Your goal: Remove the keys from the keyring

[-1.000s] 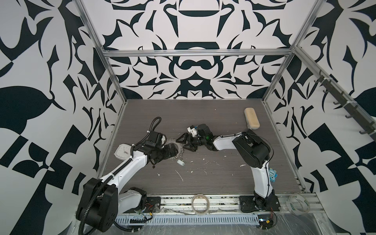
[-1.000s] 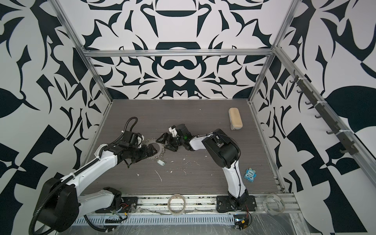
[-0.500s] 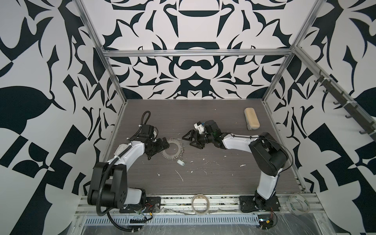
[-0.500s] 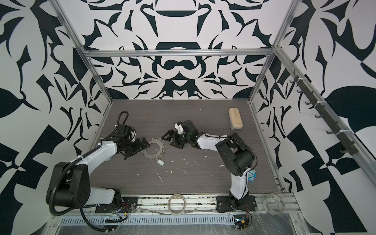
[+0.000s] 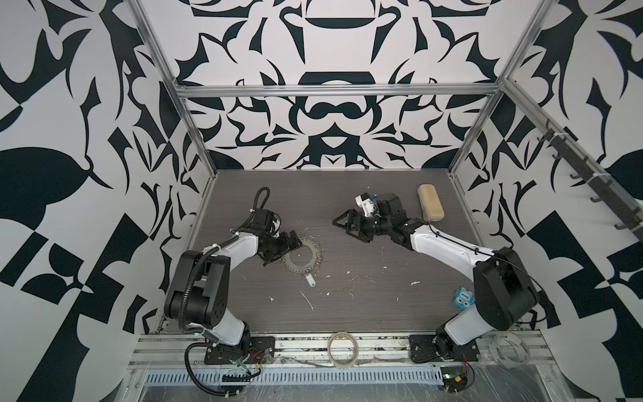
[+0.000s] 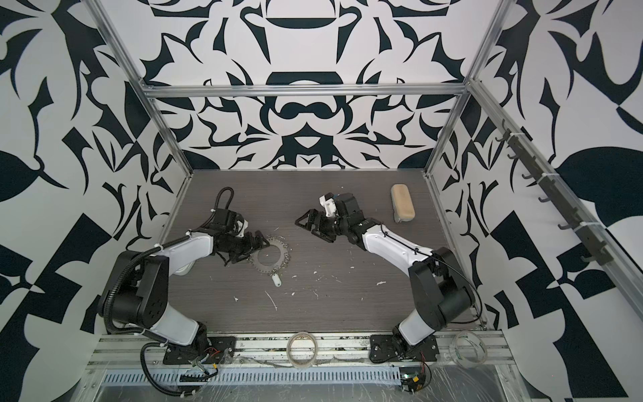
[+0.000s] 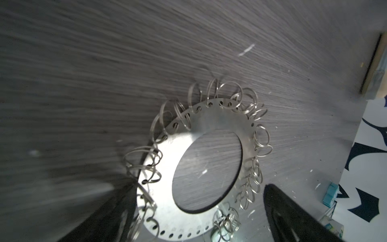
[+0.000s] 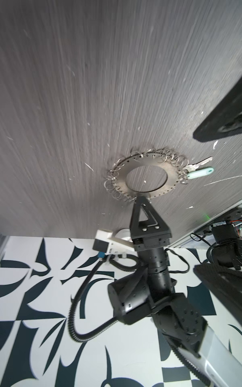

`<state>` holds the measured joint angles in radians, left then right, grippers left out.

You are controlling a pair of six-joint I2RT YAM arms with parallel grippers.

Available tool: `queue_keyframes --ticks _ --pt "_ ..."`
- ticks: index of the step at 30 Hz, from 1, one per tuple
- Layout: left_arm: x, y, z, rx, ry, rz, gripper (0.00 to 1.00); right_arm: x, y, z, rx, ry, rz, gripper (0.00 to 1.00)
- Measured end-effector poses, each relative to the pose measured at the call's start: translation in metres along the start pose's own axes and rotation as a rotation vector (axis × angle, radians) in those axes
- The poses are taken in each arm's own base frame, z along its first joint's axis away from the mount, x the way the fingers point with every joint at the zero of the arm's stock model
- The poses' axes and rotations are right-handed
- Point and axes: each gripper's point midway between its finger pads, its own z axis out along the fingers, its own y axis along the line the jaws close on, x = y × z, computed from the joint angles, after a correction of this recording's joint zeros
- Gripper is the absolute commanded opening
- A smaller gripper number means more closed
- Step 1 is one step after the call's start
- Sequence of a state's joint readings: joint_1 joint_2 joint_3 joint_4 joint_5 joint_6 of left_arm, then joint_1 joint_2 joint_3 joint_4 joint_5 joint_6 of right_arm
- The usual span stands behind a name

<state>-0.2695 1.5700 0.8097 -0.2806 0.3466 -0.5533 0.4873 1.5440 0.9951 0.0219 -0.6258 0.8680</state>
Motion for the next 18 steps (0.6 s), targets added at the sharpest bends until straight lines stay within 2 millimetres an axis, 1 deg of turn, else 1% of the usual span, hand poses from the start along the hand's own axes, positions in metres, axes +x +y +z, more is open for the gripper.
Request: queue_keyframes --ticks 5,7,10,13,15,17,18 --pt "0.04 -0.038 0.017 0.054 0.047 0.056 0.99 -0.001 -0.026 -0.019 0.069 -0.029 0.009 0.95" --pt "0.053 -0.048 0.021 0.065 0.06 0.07 0.99 0.0 -0.038 -0.026 0.125 -0.046 -0.009 0.95" --pt "0.072 -0.061 0.024 0.083 0.068 0.077 1.0 0.005 -0.054 -0.037 0.215 -0.069 -0.073 0.91" --pt "0.083 -0.066 0.025 0.084 0.071 0.075 1.0 0.016 -0.073 -0.049 0.314 -0.083 -0.137 0.88" --pt "0.085 -0.064 0.023 0.071 0.064 0.065 0.99 0.025 -0.086 -0.054 0.389 -0.083 -0.176 0.87" --pt "0.084 -0.06 0.017 0.043 0.047 0.061 0.99 0.039 -0.096 -0.053 0.479 -0.067 -0.224 0.87" --pt "0.082 -0.058 0.013 0.032 0.033 0.065 0.99 0.05 -0.098 -0.05 0.515 -0.048 -0.252 0.88"
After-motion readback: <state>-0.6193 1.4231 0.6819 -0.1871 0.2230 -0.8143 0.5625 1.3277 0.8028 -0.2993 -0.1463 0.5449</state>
